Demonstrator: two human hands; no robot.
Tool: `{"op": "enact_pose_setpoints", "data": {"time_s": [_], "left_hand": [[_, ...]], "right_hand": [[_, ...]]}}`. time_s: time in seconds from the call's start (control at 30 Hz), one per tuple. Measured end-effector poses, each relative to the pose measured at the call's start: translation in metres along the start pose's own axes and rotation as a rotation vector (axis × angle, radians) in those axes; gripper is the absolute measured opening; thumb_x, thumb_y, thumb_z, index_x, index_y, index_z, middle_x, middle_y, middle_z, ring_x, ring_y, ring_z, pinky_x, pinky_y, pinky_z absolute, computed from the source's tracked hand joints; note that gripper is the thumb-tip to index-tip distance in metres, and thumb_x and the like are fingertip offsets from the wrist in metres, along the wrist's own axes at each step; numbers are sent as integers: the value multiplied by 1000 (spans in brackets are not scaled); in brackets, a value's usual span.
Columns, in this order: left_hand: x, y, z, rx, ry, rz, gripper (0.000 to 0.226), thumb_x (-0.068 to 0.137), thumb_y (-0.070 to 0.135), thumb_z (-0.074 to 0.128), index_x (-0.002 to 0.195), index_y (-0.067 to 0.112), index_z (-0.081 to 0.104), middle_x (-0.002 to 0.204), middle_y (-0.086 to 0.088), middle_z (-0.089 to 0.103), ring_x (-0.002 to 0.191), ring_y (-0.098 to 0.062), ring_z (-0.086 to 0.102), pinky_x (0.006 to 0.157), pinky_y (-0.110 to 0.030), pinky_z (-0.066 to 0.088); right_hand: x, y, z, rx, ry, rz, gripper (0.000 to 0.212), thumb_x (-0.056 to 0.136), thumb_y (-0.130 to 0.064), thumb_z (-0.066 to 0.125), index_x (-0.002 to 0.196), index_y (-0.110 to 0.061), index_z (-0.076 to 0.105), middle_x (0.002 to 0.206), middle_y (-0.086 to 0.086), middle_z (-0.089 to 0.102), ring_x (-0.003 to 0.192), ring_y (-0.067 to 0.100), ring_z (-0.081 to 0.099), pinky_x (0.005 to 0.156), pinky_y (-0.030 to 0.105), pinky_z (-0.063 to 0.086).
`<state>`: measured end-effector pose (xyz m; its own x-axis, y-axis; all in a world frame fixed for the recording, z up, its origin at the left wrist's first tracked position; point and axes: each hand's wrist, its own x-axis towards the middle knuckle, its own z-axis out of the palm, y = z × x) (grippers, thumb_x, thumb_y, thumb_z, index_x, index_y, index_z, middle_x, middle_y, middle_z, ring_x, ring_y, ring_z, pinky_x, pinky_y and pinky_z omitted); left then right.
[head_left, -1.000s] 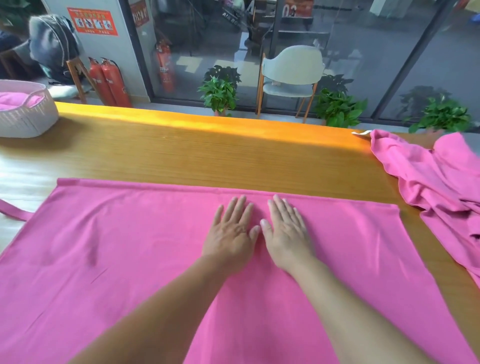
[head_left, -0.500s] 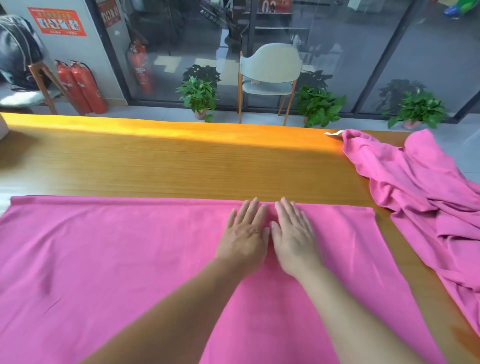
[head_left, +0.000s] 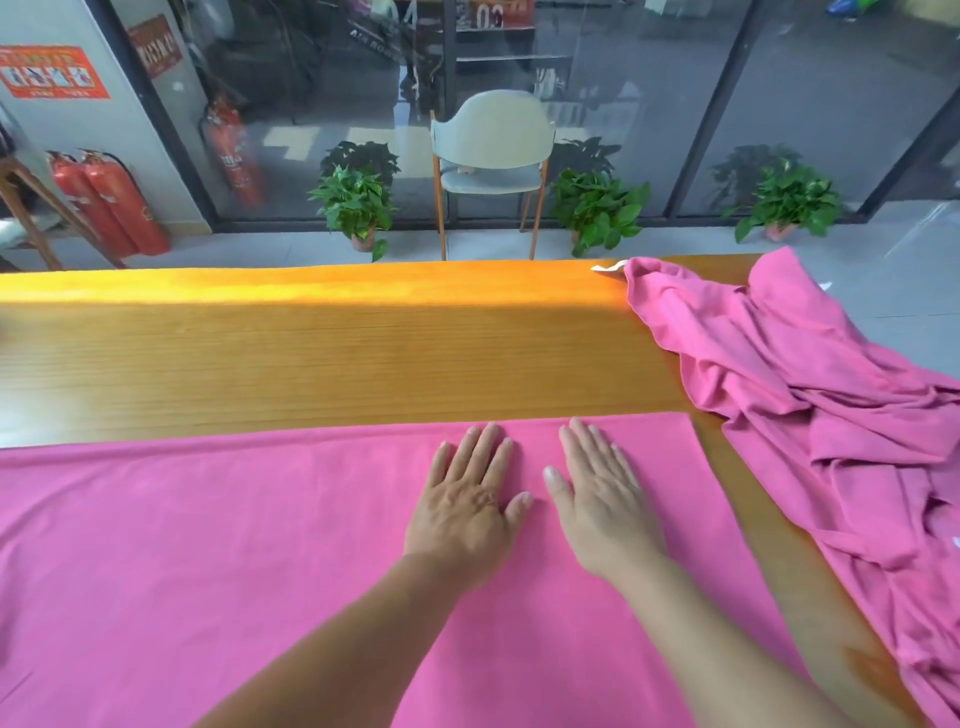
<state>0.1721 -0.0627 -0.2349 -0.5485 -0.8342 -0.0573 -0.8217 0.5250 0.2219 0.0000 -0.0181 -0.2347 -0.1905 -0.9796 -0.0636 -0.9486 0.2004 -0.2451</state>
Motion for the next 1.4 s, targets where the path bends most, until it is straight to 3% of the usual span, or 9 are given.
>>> {"op": "enact_pose_setpoints", "data": {"time_s": [0.13, 0.27, 0.4, 0.53, 0.67, 0.83, 1.07, 1.27, 1.4], "left_hand": [[1, 1, 5, 48, -25, -3, 71, 95, 60, 1, 155, 24, -7, 160, 8, -20, 145, -9, -26, 120, -39, -13], [2, 4, -1, -17, -52, 28, 65, 101, 54, 8, 155, 22, -8, 160, 6, -22, 145, -11, -27, 118, -38, -18], [-21, -29, -9, -84, 32, -13, 68, 93, 47, -2, 156, 21, -5, 161, 5, -18, 146, -12, -24, 120, -40, -13], [-57, -103, -15, 60, 1, -33, 76, 84, 49, -3, 155, 22, -11, 160, 5, -21, 144, -13, -27, 119, -38, -16], [-82, -176, -31, 26, 51, -138, 79, 86, 61, -7, 156, 25, -2, 162, 10, -14, 146, -6, -20, 120, -33, -14], [-124, -275, -47, 81, 65, -345, 88, 81, 68, -13, 156, 23, 0, 162, 9, -11, 147, -7, -17, 120, -34, -11], [-149, -302, -57, -21, 82, -275, 80, 83, 59, -12, 155, 25, -3, 161, 9, -15, 144, -4, -23, 119, -31, -17], [-187, -396, -72, 11, 78, -393, 83, 82, 66, -10, 155, 26, -3, 162, 9, -13, 144, -4, -21, 120, -33, -12], [-187, -384, -78, -23, 126, -366, 81, 85, 66, -7, 155, 25, -6, 159, 7, -20, 143, -7, -26, 119, -34, -15]], "right_hand": [[3, 35, -1, -81, -30, 92, 79, 92, -66, -7, 157, -22, -8, 163, -8, -15, 150, 8, -15, 123, 32, -8], [5, 35, -18, -113, -36, 271, 66, 102, -51, 7, 156, -19, -13, 164, -3, -18, 150, 12, -17, 124, 36, -6], [-1, -80, -2, 145, 70, 2, 59, 104, -37, 12, 159, -19, 2, 165, -6, -7, 151, 8, -9, 121, 25, -9], [-8, -179, 36, 203, 3, -139, 85, 84, -53, -11, 158, -18, 8, 166, -5, 1, 151, 7, -5, 118, 22, -14], [-7, -191, 54, 26, -9, -128, 91, 81, -65, -15, 158, -20, 4, 164, -7, -5, 146, 3, -15, 120, 28, -14], [-9, -205, 49, -99, -71, -53, 94, 76, -63, -21, 157, -19, -4, 164, -7, -12, 149, 7, -15, 122, 31, -11], [4, -363, 83, 52, -81, -319, 87, 78, -54, -15, 158, -23, 0, 164, -9, -10, 150, 5, -14, 117, 24, -19], [2, -371, 96, -44, -79, -305, 85, 81, -56, -13, 158, -23, 1, 162, -13, -10, 145, -1, -17, 117, 24, -18], [2, -382, 90, -90, -98, -290, 87, 78, -56, -17, 158, -22, -3, 164, -10, -13, 143, -1, -21, 116, 24, -19]]}}
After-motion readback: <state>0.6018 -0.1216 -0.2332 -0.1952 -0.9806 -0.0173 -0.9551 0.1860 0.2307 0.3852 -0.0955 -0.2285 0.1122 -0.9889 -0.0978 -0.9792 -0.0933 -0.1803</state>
